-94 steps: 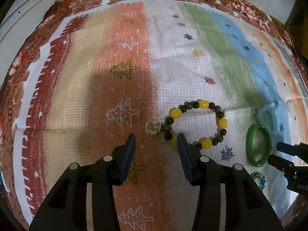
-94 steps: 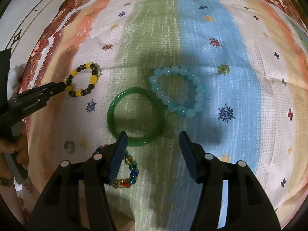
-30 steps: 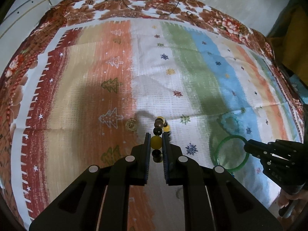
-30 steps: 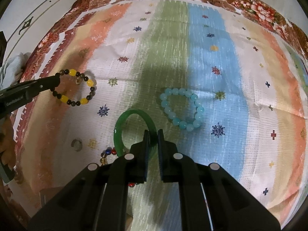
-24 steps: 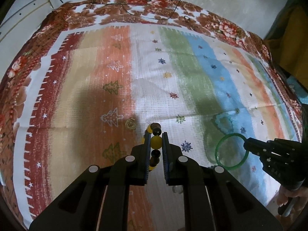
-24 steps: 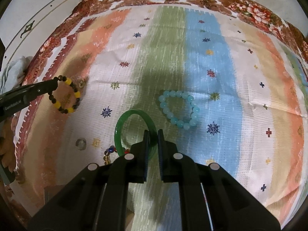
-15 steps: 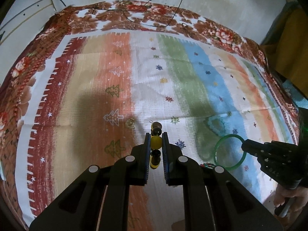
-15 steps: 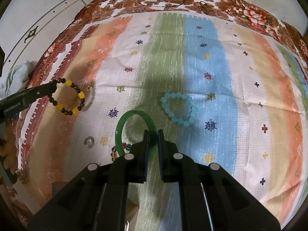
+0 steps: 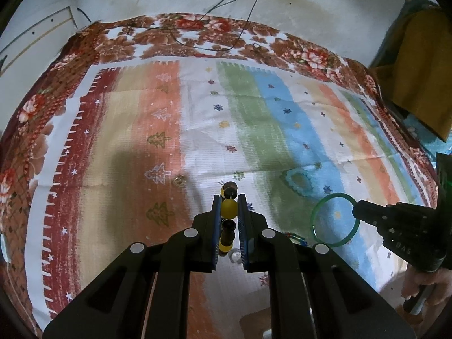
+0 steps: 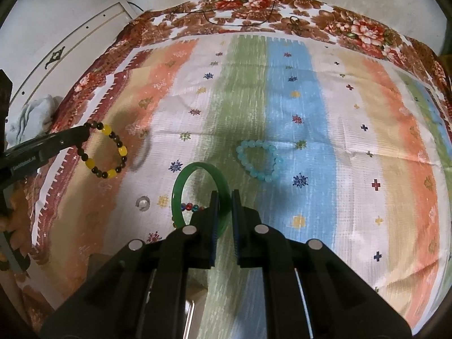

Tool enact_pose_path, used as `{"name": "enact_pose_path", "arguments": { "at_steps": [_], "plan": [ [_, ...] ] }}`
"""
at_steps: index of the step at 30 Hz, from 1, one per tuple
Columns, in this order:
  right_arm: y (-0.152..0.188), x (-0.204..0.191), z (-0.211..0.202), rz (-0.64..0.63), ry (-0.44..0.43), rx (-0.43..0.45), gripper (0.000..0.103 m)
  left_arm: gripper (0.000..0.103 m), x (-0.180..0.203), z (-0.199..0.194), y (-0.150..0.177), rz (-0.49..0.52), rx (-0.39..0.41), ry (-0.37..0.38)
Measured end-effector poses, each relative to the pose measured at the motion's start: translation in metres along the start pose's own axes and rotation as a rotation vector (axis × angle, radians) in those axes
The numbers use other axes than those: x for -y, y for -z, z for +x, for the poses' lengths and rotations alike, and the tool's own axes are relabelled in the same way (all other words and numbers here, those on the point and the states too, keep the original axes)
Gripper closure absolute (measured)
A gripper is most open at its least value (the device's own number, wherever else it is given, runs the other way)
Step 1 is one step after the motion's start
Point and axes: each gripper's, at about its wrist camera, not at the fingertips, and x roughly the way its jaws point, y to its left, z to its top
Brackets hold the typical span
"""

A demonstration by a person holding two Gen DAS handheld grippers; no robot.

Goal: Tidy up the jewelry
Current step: 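Lift yellow-black bracelet with left tool while right tool lifts green bangle, then carry both over the silver tin and open both tools to drop them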

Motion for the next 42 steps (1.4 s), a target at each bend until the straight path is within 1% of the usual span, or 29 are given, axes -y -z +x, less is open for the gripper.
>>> {"name": "enact_pose_path", "arguments": {
  "at_steps": [10,15,19,25,36,42],
  "plan": [
    [0.010,-0.007,-0.020,-0.020,-0.021,0.032,0.093,0.092,0.016,-0.027,0.017,0.024,0.036,0.047],
    [0.015,-0.010,-0.029,-0.024,-0.026,0.047,0.093,0.092,0.028,-0.038,0.026,0.054,0.046,0.067],
    [0.021,-0.013,-0.036,-0.042,-0.011,0.059,0.093,0.092,0.034,-0.047,0.033,0.069,0.058,0.076],
    [0.029,-0.016,-0.044,-0.048,-0.019,0.069,0.093,0.092,0.044,-0.054,0.045,0.103,0.059,0.089],
    [0.046,-0.028,-0.066,-0.081,-0.058,0.100,0.093,0.092,0.058,-0.072,0.070,0.153,0.074,0.105],
    [0.056,-0.030,-0.075,-0.077,-0.070,0.118,0.093,0.092,0.066,-0.080,0.083,0.176,0.079,0.123]
  ]
}}
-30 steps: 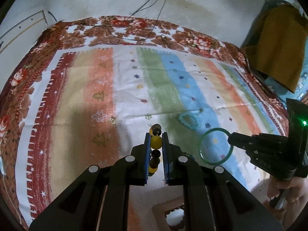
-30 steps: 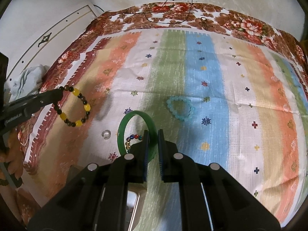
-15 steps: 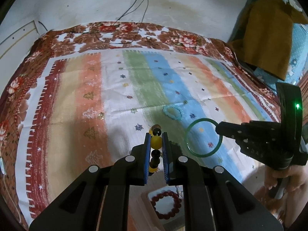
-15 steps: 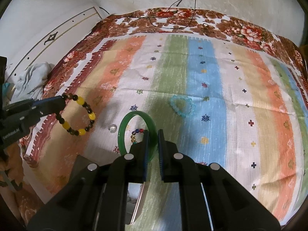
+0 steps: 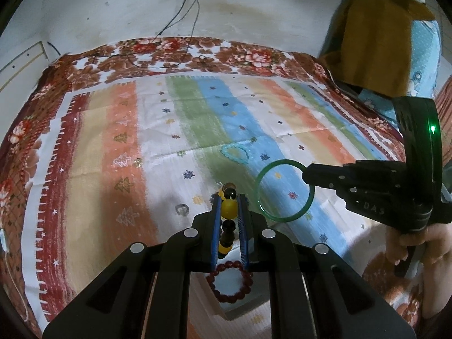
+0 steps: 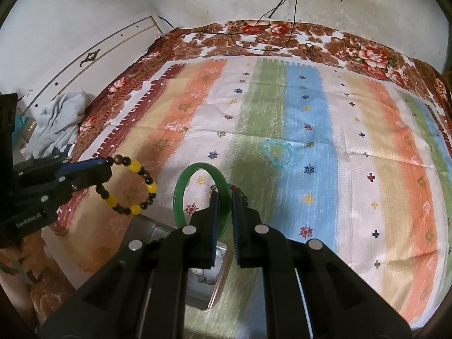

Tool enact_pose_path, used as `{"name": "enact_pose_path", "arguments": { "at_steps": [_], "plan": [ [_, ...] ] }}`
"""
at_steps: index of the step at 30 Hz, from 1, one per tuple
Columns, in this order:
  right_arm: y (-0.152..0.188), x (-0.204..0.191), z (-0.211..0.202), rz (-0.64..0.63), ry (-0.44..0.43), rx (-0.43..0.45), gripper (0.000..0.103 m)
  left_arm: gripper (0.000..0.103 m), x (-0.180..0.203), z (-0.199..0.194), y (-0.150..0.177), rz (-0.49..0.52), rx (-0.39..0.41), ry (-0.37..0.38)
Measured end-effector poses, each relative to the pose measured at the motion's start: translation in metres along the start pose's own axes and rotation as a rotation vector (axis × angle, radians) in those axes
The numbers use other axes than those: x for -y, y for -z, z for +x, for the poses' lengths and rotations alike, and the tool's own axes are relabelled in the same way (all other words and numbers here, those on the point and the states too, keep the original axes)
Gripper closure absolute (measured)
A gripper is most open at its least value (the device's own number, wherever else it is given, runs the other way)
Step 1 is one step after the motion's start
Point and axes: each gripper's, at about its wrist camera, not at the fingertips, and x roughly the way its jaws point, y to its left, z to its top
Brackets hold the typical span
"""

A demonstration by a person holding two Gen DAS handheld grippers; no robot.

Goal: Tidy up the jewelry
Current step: 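Carry both over the silver tin and open both tools to drop them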

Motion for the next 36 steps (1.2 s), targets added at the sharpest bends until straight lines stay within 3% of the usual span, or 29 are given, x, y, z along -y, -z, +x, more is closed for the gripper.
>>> {"name": "enact_pose_path", "arguments": {
  "at_steps": [22,24,25,28,36],
  "plan": [
    [0.044,-0.020,-0.006,-0.018,-0.079,-0.050,0.091,0.092,0.021,0.002,0.041,0.025,-0.054,0.033],
    [0.044,-0.019,-0.003,-0.008,-0.072,-0.066,0.074,0.069,0.018,0.005,0.042,0.012,-0.062,0.018],
    [0.044,-0.018,-0.002,-0.004,-0.064,-0.066,0.070,0.065,0.015,0.006,0.042,0.007,-0.060,0.002],
    [0.043,-0.014,0.000,0.004,-0.050,-0.070,0.060,0.063,0.003,0.008,0.038,-0.018,-0.053,-0.045],
    [0.035,-0.001,0.010,0.049,-0.041,-0.088,0.059,0.062,-0.029,0.018,0.028,-0.091,-0.077,-0.095]
  ]
}}
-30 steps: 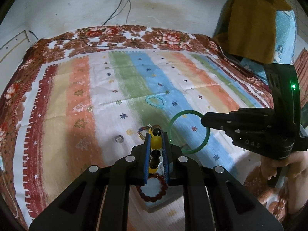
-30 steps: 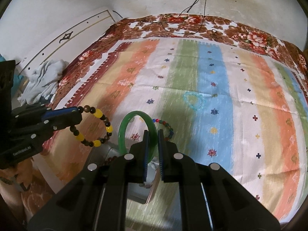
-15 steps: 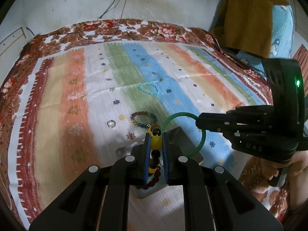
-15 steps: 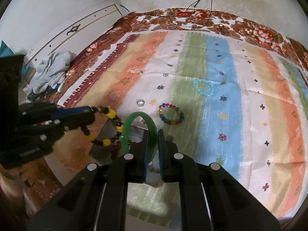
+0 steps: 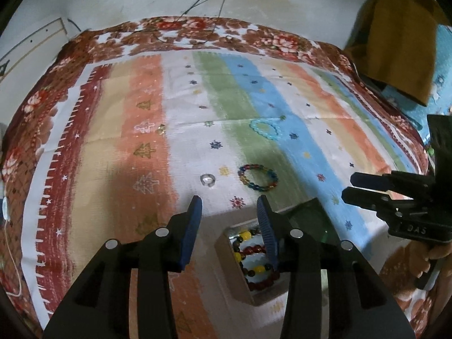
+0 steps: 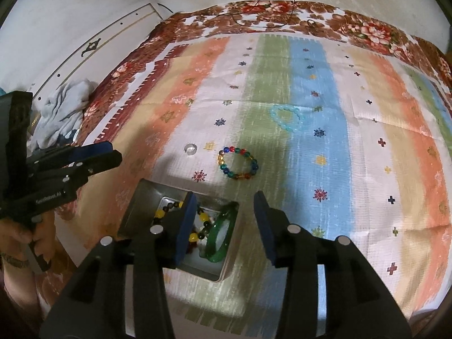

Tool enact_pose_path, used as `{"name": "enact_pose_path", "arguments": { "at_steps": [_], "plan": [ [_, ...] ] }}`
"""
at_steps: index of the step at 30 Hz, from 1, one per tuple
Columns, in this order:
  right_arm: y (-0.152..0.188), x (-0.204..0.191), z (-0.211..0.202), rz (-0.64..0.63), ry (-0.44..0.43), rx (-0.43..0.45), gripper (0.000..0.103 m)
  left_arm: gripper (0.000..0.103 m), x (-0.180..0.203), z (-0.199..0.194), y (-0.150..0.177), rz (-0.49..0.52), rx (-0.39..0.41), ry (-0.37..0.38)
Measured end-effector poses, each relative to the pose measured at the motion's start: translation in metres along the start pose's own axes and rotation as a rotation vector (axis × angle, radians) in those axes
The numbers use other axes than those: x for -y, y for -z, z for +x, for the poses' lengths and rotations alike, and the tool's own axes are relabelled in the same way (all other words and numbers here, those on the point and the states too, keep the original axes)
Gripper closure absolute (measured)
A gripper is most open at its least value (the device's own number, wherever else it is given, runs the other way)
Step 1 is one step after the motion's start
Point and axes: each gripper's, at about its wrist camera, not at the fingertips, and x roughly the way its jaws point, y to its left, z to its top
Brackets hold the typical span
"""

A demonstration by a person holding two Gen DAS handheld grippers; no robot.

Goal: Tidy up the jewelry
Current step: 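Carry both over the silver tin and open both tools to drop them, then move left tool toward small silver ring while right tool moves toward multicolour bead bracelet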

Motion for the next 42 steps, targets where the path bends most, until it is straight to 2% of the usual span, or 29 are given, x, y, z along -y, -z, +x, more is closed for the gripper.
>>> {"name": "enact_pose_path", "arguments": {
  "at_steps": [10,28,42],
  "plan": [
    [-0.017,0.009,0.016,0.018,0.018,-0.026,0.058,0.062,-0.010,0.026,-0.015,-0.024,-0.061,-0.009],
    [-0.043,0.023,0.056,0.027,0.045,-0.108,0.049,0.061,-0.011,0.071,-0.032,-0.002,-0.164,-0.031],
    [-0.051,0.026,0.075,0.018,0.052,-0.149,0.048,0.061,-0.011,0.091,-0.040,0.019,-0.204,-0.043]
  ]
}}
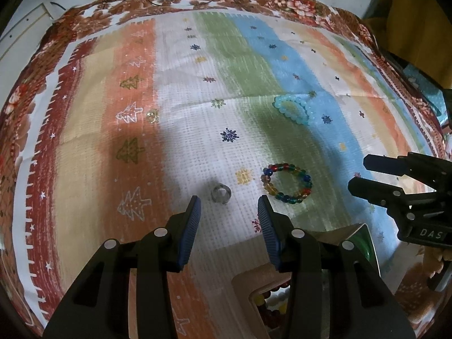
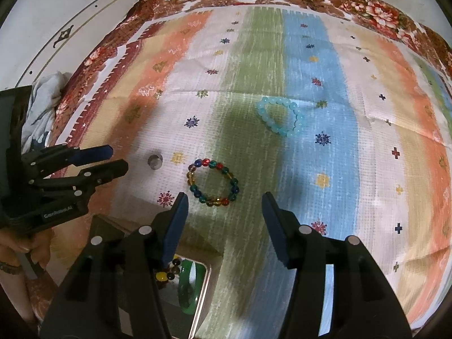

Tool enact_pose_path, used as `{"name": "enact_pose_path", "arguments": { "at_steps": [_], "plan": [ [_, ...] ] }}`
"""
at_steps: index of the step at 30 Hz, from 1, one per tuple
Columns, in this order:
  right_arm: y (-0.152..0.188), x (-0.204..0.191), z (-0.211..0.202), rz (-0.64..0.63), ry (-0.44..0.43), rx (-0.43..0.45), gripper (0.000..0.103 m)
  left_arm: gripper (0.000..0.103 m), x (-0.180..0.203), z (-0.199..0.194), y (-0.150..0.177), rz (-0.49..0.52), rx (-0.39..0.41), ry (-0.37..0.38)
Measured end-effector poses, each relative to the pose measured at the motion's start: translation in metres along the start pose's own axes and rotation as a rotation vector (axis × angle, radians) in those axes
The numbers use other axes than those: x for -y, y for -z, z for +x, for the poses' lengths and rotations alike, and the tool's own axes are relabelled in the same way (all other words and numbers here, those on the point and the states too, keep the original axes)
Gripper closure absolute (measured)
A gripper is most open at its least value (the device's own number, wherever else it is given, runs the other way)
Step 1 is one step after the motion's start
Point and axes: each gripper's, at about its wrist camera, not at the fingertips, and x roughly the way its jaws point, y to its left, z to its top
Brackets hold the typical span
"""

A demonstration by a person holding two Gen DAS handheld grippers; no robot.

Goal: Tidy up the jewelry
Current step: 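Move left tool toward small silver ring while right tool moves toward multicolour bead bracelet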

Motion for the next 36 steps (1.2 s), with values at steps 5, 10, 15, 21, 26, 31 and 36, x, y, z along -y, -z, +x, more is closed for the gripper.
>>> {"name": "enact_pose_path", "arguments": {
  "at_steps": [5,10,15,21,26,31,36],
  "plan": [
    [-0.005,0.003,0.008,0.007,0.012,-0.012,0.048,0.060,-0.002,0.007,-0.004,-0.001,-0.016,-0.005],
    [-0.008,0.004,0.015,0.006,0.011,-0.026,0.048,0.060,-0.003,0.015,-0.008,0.004,-0.031,-0.013],
    [-0.009,0.006,0.023,0.007,0.016,-0.045,0.048,0.060,-0.003,0.020,-0.011,0.015,-0.041,-0.015],
    [-0.013,0.013,0.040,0.023,0.023,-0.080,0.048,0.060,-0.002,0.026,-0.012,0.030,-0.056,-0.020],
    [-0.016,0.014,0.048,0.022,0.027,-0.089,0.048,0.060,-0.003,0.030,-0.011,0.035,-0.069,-0.024],
    [-0.017,0.014,0.057,0.023,0.036,-0.109,0.048,0.060,-0.002,0.036,-0.016,0.045,-0.079,-0.033],
    [-0.016,0.014,0.062,0.016,0.043,-0.121,0.048,0.060,0.002,0.045,-0.017,0.073,-0.097,-0.045]
  ]
}}
